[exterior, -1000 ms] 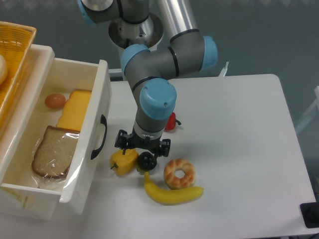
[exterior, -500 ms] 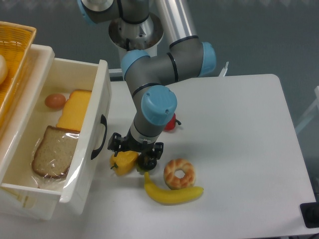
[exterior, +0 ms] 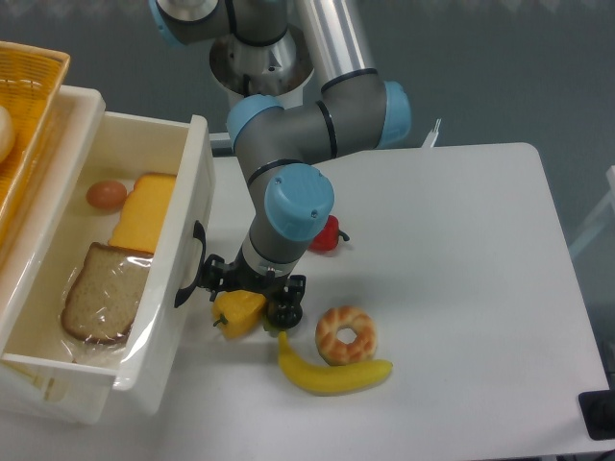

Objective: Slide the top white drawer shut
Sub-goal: 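Push the white drawer into the cabinet with the gripper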

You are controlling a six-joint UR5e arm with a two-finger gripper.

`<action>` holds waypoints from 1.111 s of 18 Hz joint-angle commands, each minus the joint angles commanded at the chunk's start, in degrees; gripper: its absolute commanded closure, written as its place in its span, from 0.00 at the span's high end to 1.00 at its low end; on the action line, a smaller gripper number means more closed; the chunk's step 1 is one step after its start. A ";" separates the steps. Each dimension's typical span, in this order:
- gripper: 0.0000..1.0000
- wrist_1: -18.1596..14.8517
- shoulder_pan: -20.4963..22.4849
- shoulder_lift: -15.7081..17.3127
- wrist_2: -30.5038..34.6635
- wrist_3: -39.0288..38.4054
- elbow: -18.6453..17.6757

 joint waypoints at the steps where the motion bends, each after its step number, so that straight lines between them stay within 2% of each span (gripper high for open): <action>1: 1.00 -0.09 -0.09 0.09 -0.26 0.09 0.00; 20: 1.00 -0.79 -4.31 2.37 -0.88 0.62 -0.26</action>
